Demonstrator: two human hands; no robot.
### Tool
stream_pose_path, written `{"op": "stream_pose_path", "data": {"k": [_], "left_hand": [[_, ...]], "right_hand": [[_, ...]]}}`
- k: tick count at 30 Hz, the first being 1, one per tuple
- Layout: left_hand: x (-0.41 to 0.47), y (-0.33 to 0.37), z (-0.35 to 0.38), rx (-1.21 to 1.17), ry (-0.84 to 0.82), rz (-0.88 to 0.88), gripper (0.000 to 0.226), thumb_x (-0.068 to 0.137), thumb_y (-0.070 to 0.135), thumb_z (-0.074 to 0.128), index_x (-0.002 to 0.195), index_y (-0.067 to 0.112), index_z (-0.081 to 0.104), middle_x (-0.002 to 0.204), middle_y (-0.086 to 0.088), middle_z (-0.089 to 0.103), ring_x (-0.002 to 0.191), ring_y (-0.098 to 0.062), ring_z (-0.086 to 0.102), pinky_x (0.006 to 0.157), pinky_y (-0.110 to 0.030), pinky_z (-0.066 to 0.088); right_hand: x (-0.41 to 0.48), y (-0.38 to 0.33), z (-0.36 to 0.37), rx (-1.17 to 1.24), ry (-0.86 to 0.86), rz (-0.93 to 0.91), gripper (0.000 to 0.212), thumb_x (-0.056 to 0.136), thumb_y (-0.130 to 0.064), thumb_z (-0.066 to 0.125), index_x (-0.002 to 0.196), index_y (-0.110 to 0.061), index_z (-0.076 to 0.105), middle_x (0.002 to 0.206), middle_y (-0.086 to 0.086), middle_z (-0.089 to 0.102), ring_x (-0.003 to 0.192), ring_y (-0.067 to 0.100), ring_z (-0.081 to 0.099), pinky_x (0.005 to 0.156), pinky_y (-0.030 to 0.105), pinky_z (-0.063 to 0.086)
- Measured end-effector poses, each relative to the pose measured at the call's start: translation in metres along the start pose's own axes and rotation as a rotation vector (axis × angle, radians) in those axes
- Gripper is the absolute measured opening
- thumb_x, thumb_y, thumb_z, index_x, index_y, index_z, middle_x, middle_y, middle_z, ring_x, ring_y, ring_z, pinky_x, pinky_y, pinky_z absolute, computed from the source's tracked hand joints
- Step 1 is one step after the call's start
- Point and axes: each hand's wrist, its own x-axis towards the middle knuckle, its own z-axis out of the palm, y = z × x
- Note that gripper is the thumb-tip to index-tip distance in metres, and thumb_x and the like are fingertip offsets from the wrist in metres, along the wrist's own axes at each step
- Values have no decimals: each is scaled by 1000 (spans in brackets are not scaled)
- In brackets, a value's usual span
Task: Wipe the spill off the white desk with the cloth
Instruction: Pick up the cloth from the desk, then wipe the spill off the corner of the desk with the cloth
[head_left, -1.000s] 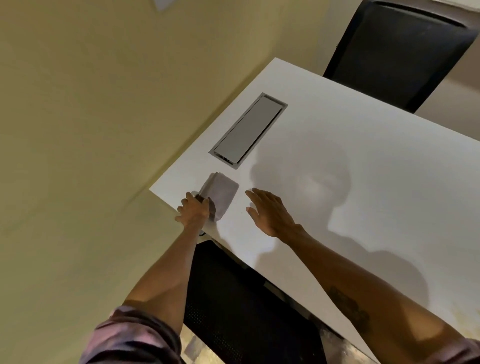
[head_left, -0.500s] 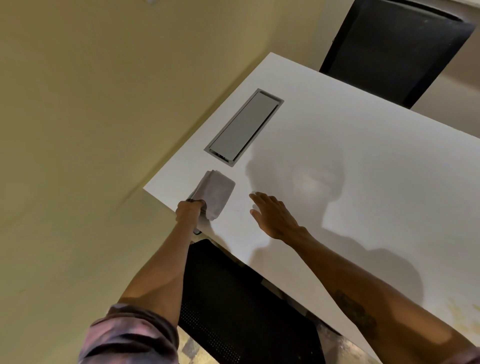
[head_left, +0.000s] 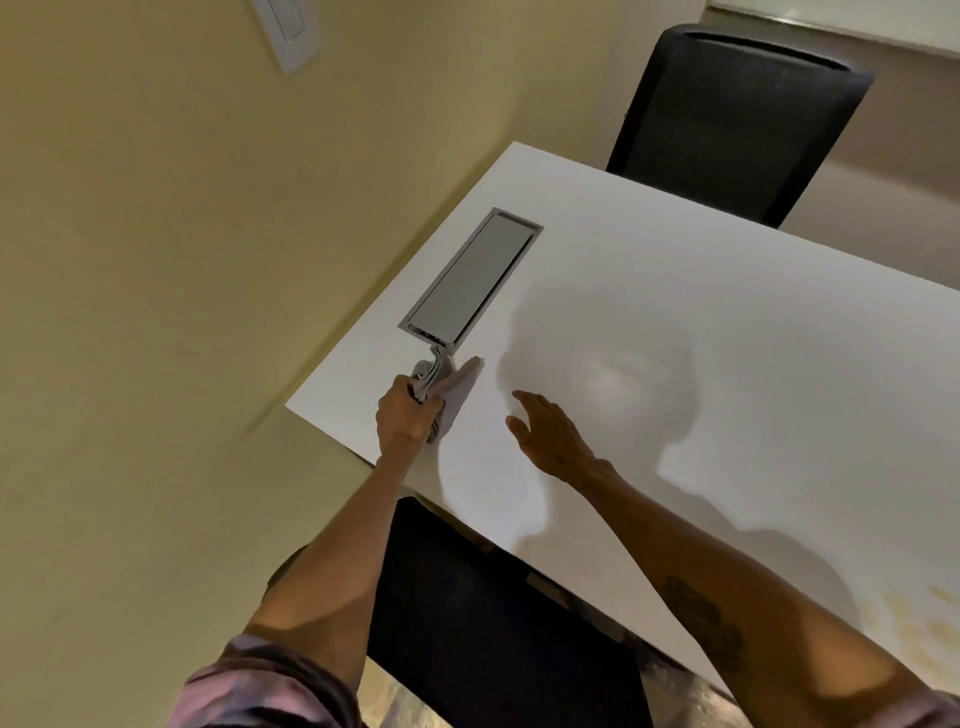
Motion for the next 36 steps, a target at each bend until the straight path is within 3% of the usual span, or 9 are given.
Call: {"op": "stream_pose_path", "data": {"k": [7, 12, 17, 19, 22, 26, 28, 31, 36], "left_hand": [[-41, 61, 36, 119, -60, 475, 30, 95, 32, 65, 115, 10, 66, 102, -10, 73, 95, -30, 68, 75, -30, 44], [-100, 111, 71, 162, -131, 815, 23, 90, 51, 68, 100, 34, 56, 71, 13, 61, 64, -5, 58, 56, -20, 45], [-154, 131, 117, 85, -217, 1005, 22, 88, 6, 68, 101, 23, 64, 90, 16, 62, 71, -2, 59, 59, -9, 41], [-174, 131, 135, -3, -263, 1087, 13, 88, -1, 67, 93, 11, 68, 103, 6, 68, 78, -6, 64, 66, -13, 48], [-197, 131, 164, 48, -222, 1321, 5, 85, -4, 72, 86, 1, 70, 83, -8, 69, 71, -22, 63, 66, -36, 54], [-227, 133, 193, 100, -271, 1533, 18, 83, 21, 83, 88, 6, 75, 88, -5, 75, 76, -23, 67, 75, -35, 56], [-241, 134, 201, 152, -339, 1517, 25, 87, 39, 77, 95, 15, 77, 97, 1, 77, 84, -16, 67, 76, -28, 52], [-254, 137, 212, 230, -370, 1269, 22, 98, 38, 59, 109, 22, 70, 106, 1, 74, 92, -24, 68, 78, -34, 53], [-269, 121, 233, 360, -398, 996, 54, 100, 48, 56, 143, 15, 51, 142, -2, 56, 124, -26, 52, 101, -37, 42]], "right_hand": [[-31, 17, -19, 83, 66, 107, 53, 105, -35, 40, 151, -11, 33, 156, 12, 39, 141, 30, 38, 117, 43, 32], [-61, 44, -41, 626, 265, 410, 51, 104, -48, 30, 130, -12, 56, 128, 13, 63, 111, 29, 62, 99, 47, 50], [-102, 87, -68, 1251, 464, 459, 63, 95, -65, 41, 115, -10, 65, 111, 12, 70, 100, 28, 69, 92, 42, 57], [-120, 104, -74, 1316, 516, 448, 60, 91, -59, 56, 120, -7, 64, 113, 15, 70, 104, 30, 68, 93, 45, 57], [-146, 127, -80, 1357, 625, 527, 51, 83, -36, 76, 117, -1, 63, 115, 20, 69, 104, 34, 68, 90, 47, 59], [-181, 162, -83, 1263, 775, 691, 45, 82, -18, 75, 118, 3, 59, 115, 22, 67, 98, 34, 68, 82, 43, 60], [-199, 182, -84, 1184, 818, 728, 50, 85, -22, 73, 125, 1, 55, 120, 20, 66, 105, 36, 66, 92, 48, 57], [-228, 210, -87, 1101, 839, 751, 51, 88, -31, 70, 128, -3, 55, 120, 17, 65, 106, 34, 65, 93, 48, 56], [-274, 242, -88, 1205, 812, 686, 44, 90, -29, 67, 127, -8, 58, 113, 17, 67, 91, 29, 67, 68, 35, 58]]}}
